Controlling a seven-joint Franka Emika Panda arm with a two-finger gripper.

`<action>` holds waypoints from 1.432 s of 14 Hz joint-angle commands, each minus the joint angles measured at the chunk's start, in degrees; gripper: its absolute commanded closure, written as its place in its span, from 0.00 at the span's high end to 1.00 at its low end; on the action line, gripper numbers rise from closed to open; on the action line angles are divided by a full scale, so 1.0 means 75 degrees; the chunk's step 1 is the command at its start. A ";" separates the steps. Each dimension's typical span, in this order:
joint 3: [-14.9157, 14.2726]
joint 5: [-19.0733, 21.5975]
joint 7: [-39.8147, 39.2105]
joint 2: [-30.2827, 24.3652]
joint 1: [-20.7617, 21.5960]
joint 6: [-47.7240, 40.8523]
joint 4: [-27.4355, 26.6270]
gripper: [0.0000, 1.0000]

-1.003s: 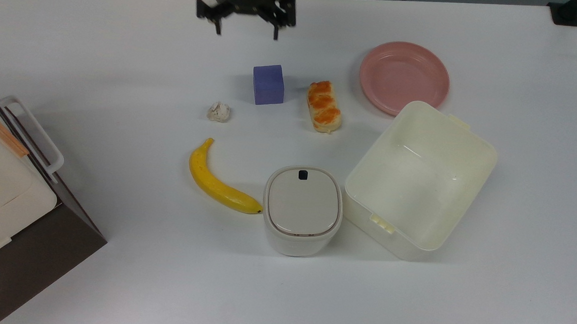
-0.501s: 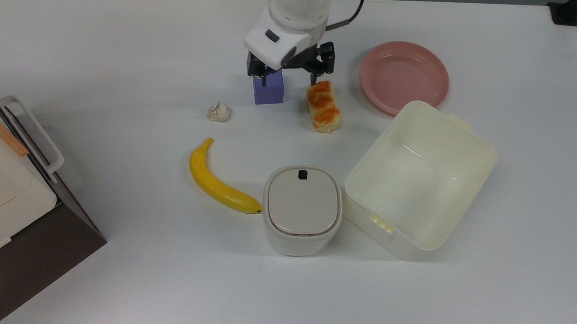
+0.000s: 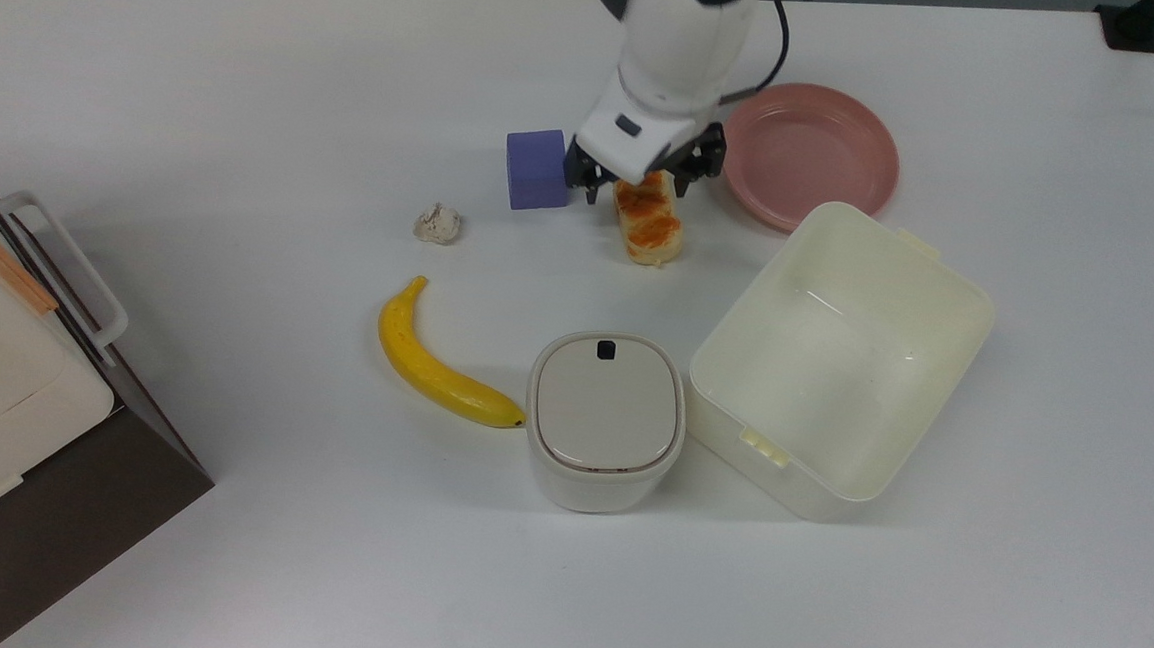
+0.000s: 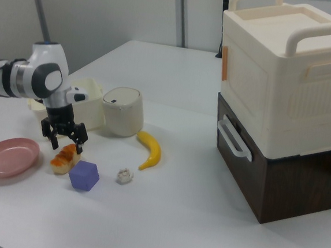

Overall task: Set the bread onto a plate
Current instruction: 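Lower the gripper over the bread roll and close on it, then lift the bread roll and carry it over the pink plate, lowering it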

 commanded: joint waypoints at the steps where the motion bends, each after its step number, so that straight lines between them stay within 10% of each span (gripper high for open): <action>1: -0.0064 0.0087 0.0208 0.0311 0.0160 0.0441 -0.0046 0.97; 7: -0.0064 0.0076 0.0348 0.0312 0.0371 0.0395 0.0106 0.41; 20: 0.0651 0.0111 0.1496 -0.0146 0.1413 -0.0977 0.0786 0.47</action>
